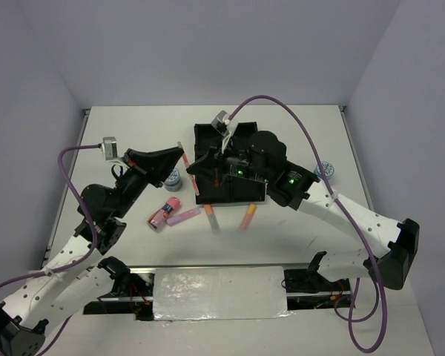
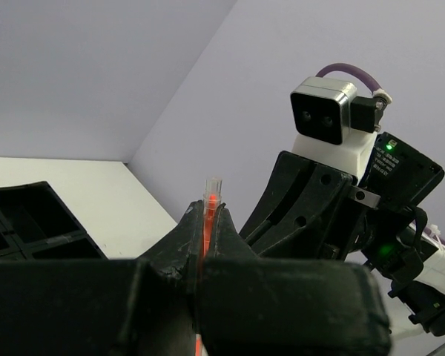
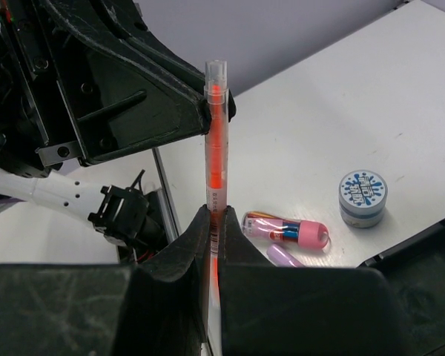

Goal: Sort the stationery into containers
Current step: Close the pen cap on the pen, then place the pen in the storage box.

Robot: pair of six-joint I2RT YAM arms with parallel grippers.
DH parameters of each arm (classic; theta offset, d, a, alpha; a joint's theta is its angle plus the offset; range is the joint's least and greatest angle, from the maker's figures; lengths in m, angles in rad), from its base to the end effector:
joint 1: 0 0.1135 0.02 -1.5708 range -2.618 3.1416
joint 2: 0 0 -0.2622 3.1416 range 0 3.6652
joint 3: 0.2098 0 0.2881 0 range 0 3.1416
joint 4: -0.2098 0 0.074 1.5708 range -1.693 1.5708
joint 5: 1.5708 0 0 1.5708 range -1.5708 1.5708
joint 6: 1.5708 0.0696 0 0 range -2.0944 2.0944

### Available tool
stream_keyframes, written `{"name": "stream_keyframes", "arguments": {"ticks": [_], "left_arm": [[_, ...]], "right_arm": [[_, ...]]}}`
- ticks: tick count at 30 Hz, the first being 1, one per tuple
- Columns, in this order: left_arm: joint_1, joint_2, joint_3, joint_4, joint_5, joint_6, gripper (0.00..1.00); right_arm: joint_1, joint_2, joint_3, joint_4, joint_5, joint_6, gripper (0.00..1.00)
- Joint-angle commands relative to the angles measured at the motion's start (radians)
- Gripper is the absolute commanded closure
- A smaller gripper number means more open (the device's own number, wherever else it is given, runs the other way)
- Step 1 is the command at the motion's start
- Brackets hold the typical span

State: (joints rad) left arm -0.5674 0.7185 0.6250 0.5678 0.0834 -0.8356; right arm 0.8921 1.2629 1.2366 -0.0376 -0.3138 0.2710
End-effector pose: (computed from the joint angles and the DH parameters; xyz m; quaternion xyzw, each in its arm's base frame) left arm 0.1962 -0.1319 0.3850 -0.0344 0.5208 -0.5669 0.6373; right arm 0.2116 0.2966 0.4070 -0.3219 0.6532 0.4664 0.5021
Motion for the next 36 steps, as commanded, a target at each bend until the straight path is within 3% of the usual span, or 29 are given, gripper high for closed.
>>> {"name": "stream_keyframes", "arguments": {"ticks": [1,5,6,9,12,13,14,15,21,25,28,29,32,36], "left_arm": [[-0.060,0.026,-0.030,-0.241,0.253,0.007,1.00],[-0.060,0.012,-0.010,-0.275,0.230,0.027,0.97],[-0.060,0.013,0.007,-0.282,0.228,0.039,0.87],[-0.060,0.006,0.022,-0.307,0.205,0.046,0.73],[-0.060,-0.004,0.039,-0.318,0.181,0.044,0.45],[-0.060,-0.010,0.056,-0.324,0.158,0.044,0.23],[-0.060,-0.011,0.067,-0.328,0.142,0.043,0.07],[-0.060,-0.013,0.088,-0.336,0.118,0.043,0.01],[-0.060,0.005,0.191,-0.362,0.050,0.073,0.01],[-0.060,0.009,0.275,-0.581,-0.079,0.125,0.01],[-0.060,-0.004,0.350,-0.786,-0.324,0.165,0.01],[-0.060,-0.004,0.369,-0.922,-0.471,0.173,0.01],[-0.060,0.015,0.432,-1.165,-0.704,0.184,0.01],[-0.060,-0.017,0.421,-1.257,-0.774,0.255,0.01]], "right_arm": [[-0.022,-0.036,0.083,0.401,0.010,-0.027,1.00],[-0.019,-0.037,0.011,0.415,0.007,-0.039,1.00],[-0.019,-0.040,-0.027,0.424,0.010,-0.038,1.00],[-0.019,-0.054,-0.072,0.433,0.015,-0.032,1.00],[-0.016,-0.065,-0.106,0.426,0.038,-0.030,1.00],[-0.019,-0.065,-0.121,0.423,0.050,-0.029,1.00],[-0.019,-0.060,-0.124,0.413,0.070,-0.030,1.00],[-0.019,-0.057,-0.141,0.412,0.084,-0.032,1.00],[-0.044,-0.010,-0.183,0.384,0.189,-0.032,1.00],[-0.077,0.032,-0.138,0.258,0.291,-0.061,1.00],[-0.090,0.114,0.013,0.016,0.413,-0.119,1.00],[-0.094,0.160,0.049,-0.040,0.436,-0.133,1.00],[-0.111,0.234,0.115,-0.156,0.482,-0.170,1.00],[-0.125,0.322,0.123,-0.209,0.493,-0.207,1.00]]}}
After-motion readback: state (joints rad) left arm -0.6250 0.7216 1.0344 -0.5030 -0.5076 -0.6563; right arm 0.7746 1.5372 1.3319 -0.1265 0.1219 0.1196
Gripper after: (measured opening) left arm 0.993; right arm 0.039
